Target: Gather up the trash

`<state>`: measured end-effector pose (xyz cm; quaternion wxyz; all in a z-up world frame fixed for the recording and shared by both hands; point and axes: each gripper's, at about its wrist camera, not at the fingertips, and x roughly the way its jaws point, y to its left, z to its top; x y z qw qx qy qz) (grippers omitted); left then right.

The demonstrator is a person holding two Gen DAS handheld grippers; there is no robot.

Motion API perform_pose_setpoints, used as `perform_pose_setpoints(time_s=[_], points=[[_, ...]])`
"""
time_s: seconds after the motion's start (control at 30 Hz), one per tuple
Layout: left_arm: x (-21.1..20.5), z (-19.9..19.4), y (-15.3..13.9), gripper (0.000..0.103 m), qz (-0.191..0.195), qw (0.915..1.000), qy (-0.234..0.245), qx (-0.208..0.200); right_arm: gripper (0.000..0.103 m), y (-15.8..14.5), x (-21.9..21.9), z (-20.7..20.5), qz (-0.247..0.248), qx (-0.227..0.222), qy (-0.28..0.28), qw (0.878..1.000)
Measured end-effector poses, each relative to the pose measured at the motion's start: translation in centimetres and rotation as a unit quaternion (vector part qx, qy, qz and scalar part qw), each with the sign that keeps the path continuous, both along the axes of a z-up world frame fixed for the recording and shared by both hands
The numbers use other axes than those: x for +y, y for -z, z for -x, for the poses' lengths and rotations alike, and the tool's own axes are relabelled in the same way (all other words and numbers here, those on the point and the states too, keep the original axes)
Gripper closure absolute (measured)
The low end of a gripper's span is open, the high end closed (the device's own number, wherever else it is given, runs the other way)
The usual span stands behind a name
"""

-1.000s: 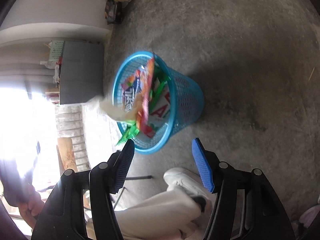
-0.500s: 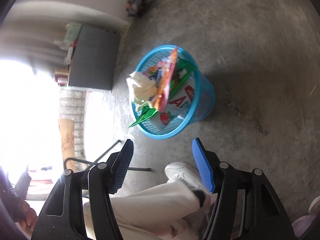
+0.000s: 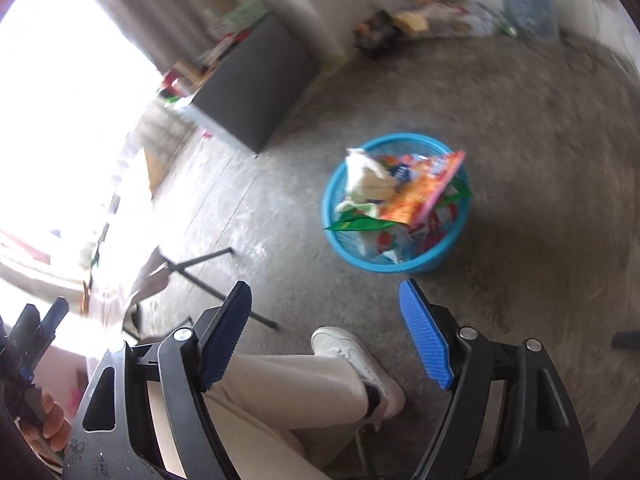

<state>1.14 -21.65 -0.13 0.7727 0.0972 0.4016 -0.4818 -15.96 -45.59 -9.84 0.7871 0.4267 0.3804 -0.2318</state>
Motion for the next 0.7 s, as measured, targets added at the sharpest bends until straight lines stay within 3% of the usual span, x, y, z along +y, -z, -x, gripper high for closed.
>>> perform_pose_setpoints(time_s=[0.13,0.27,0.5,0.7], points=[[2.8,0.5,0.7,0.014,-0.006,0.9997,-0.017,-0.019,0.025,-1.9,2.5,-2.1,0.036,0.004,-0.048,0.998],[4.9,0.4,1.4,0.012,-0.003,0.9996,-0.027,-0.011,0.021,-2.7,5.0,-4.3,0.054,0.008,-0.089,0.995],[7.0,-0.4,1.9,0.012,0.003,0.9989,-0.046,-0.012,0.021,0.1,7.8,-7.2,0.007,0.035,-0.113,0.993],[8.0,-0.8,2.1,0.011,0.005,0.9983,-0.056,-0.015,0.021,0.0,9.8,-8.2,0.033,0.053,-0.140,0.988]])
